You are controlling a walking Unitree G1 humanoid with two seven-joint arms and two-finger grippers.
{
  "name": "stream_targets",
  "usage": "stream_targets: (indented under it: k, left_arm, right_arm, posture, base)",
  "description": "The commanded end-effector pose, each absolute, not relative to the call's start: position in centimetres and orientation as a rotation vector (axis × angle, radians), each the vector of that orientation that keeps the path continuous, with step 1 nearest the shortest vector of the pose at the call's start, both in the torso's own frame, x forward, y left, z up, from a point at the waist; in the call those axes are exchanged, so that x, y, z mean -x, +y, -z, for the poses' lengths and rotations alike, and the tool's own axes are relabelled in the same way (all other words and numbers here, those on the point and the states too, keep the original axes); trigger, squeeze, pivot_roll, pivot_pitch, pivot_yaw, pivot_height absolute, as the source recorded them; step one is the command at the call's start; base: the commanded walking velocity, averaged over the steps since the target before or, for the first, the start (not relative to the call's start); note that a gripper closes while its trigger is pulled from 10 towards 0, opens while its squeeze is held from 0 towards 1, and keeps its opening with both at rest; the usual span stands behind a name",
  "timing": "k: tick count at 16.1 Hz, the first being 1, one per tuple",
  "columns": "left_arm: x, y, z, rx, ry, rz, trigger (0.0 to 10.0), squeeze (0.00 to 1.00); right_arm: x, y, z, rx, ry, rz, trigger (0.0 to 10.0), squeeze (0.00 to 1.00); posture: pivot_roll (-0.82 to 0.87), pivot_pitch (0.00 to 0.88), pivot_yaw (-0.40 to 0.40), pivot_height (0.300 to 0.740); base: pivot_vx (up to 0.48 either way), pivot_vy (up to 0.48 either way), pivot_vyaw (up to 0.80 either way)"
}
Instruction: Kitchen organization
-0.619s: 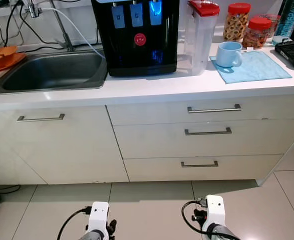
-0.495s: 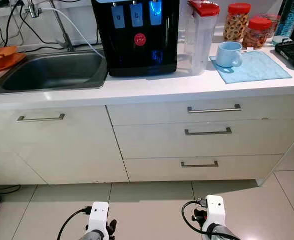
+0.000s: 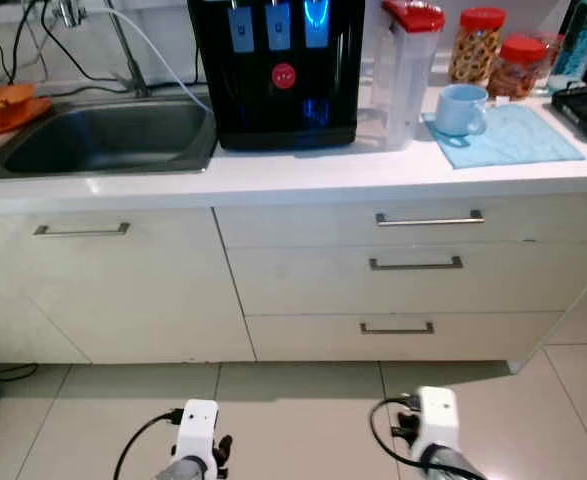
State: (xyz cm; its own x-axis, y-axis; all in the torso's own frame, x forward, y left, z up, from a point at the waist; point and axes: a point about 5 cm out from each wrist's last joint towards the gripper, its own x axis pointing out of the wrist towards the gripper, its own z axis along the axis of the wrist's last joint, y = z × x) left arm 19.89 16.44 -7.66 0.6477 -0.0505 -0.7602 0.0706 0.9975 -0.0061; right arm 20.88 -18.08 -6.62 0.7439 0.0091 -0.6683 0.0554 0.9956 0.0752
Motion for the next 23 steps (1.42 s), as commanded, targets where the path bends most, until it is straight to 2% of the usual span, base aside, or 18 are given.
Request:
stream_targets:
  k: [1,5,10,23]
  left_arm:
    - [-20.1,16.6,7.5,-0.045,0.854,0.066,10.0,0.0]
    - [-19.1,16.3,8.1,-0.096,0.891,0.118,10.0,0.0]
    - [-18.7,16.3,8.3,-0.064,0.899,0.091,10.0,0.0]
    - [-19.4,16.7,7.9,-0.085,0.882,0.107,10.0,0.0]
  right_arm:
    - [-20.6,-17.6,6.8,-0.086,0.736,0.015,10.0,0.0]
    - [-20.1,-17.9,7.1,-0.089,0.752,0.033,10.0,0.0]
    - [-19.9,-18.4,7.1,-0.03,0.754,0.034,10.0,0.0]
    - [-19.6,-17.7,7.4,-0.087,0.772,0.025,10.0,0.0]
  posture:
    - [0.03,0.02,0.102,0.74]
    - [0.03,0.01,0.093,0.74]
    - [0.02,0.0,0.09,0.74]
    - [0.0,0.0,0.117,0.74]
  base:
    - [0.0,0.0,0.0]
    - [0.0,0.0,0.0]
    - [0.0,0.0,0.0]
    - [0.0,0.0,0.0]
